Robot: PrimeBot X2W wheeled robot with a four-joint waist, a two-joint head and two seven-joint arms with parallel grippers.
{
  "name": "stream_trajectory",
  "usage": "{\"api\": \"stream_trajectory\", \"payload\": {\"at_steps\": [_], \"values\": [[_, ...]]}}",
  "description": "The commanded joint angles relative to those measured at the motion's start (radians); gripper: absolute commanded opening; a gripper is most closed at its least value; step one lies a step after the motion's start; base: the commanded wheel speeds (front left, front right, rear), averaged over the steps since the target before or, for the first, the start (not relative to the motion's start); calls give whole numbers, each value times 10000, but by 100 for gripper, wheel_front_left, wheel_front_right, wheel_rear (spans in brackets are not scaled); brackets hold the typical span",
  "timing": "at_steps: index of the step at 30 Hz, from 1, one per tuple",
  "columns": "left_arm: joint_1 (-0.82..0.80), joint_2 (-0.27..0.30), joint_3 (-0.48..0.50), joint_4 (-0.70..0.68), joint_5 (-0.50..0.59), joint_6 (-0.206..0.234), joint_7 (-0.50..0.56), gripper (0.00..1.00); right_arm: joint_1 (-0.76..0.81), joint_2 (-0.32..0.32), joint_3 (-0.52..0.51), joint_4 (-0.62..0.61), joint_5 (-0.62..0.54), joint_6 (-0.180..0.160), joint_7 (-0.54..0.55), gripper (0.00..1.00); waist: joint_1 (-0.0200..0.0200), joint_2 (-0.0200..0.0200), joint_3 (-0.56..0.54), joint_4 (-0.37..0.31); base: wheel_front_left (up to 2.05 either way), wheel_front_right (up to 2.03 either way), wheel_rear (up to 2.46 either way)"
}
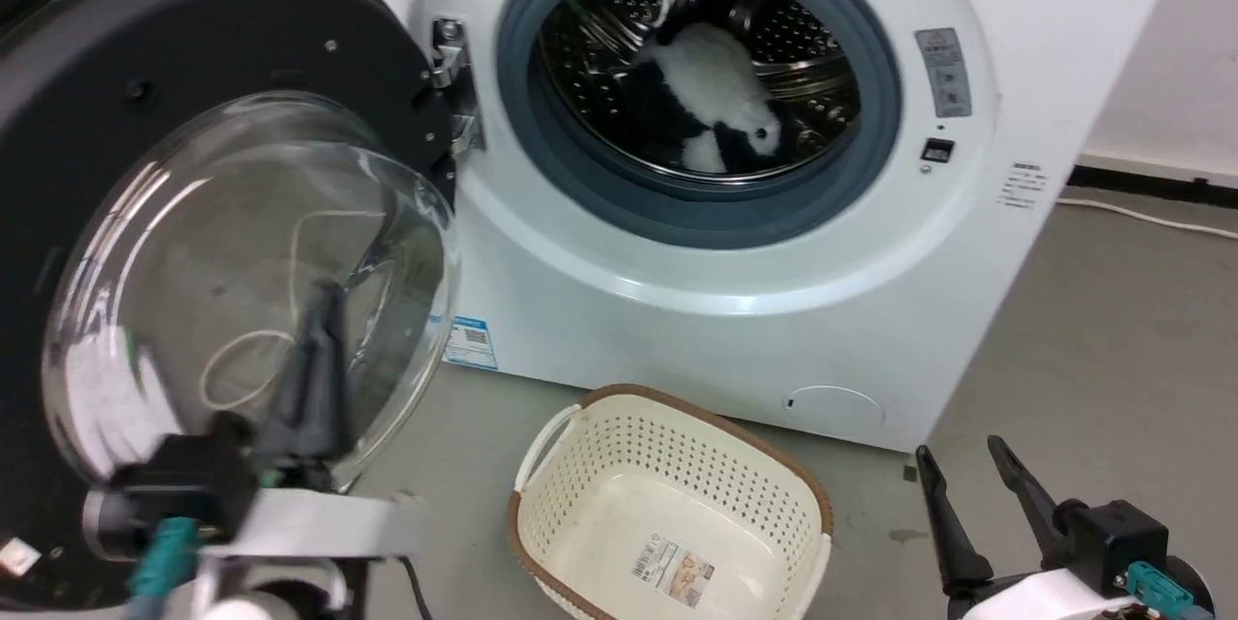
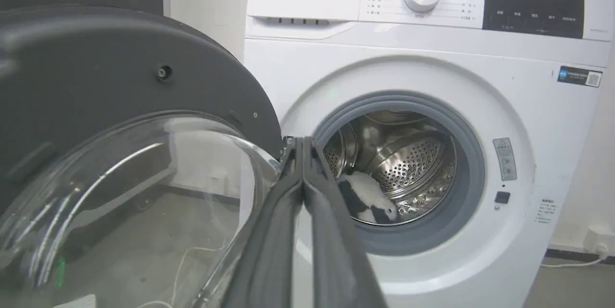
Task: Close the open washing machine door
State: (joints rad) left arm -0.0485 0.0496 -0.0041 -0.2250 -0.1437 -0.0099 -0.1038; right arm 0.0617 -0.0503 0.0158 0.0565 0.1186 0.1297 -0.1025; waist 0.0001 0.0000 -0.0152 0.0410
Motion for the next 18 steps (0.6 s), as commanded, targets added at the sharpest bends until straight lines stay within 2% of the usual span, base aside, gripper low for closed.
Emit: {"api": "stream_trajectory", "payload": {"at_steps": [1,4,5,7,9,10,11,13,14,15,16,18], "values": [[-194,7,179,-324,-32,78,-89,0,129,1,19,55,111,5,-104,100,-1,0,-30,149,0,0,0],[-418,7,728,-935,-55,237,-152,0,139,1,25,125,194,6,-167,100,-1,0,-54,399,0,0,0],[-580,7,1420,-1374,-108,378,-215,0,162,1,24,182,270,6,-229,100,-1,0,-71,675,0,0,0],[-614,7,1677,-1459,-135,408,-236,0,173,1,19,201,300,6,-250,100,-1,0,-77,777,0,0,0],[-640,7,2547,-1481,-292,511,-298,0,209,1,30,257,387,6,-312,100,-1,0,-92,1060,0,0,0],[-640,7,2547,-1481,-292,511,-298,0,209,1,30,257,387,6,-312,100,-1,0,-92,1060,0,0,0],[-799,7,3854,-1098,-709,654,-382,0,249,1,31,318,502,6,-396,100,-1,0,-73,1423,0,0,0],[-829,7,4187,-873,-866,697,-403,0,258,1,27,332,529,6,-417,100,-1,0,-68,1499,0,0,0],[-1047,7,4932,-449,-1197,698,-444,0,284,1,4,352,576,6,-459,100,-1,0,-32,1659,0,0,0],[-1047,7,4932,-449,-1197,698,-444,0,284,1,4,352,576,6,-459,100,-1,0,-32,1659,0,0,0],[-1238,7,5438,205,-1488,520,-486,0,323,1,-19,379,604,7,-501,100,-1,0,24,1813,0,0,0],[-1297,33,5578,632,-1585,413,-507,0,340,1,-34,387,600,7,-521,100,-1,0,63,1887,0,0,0]]}}
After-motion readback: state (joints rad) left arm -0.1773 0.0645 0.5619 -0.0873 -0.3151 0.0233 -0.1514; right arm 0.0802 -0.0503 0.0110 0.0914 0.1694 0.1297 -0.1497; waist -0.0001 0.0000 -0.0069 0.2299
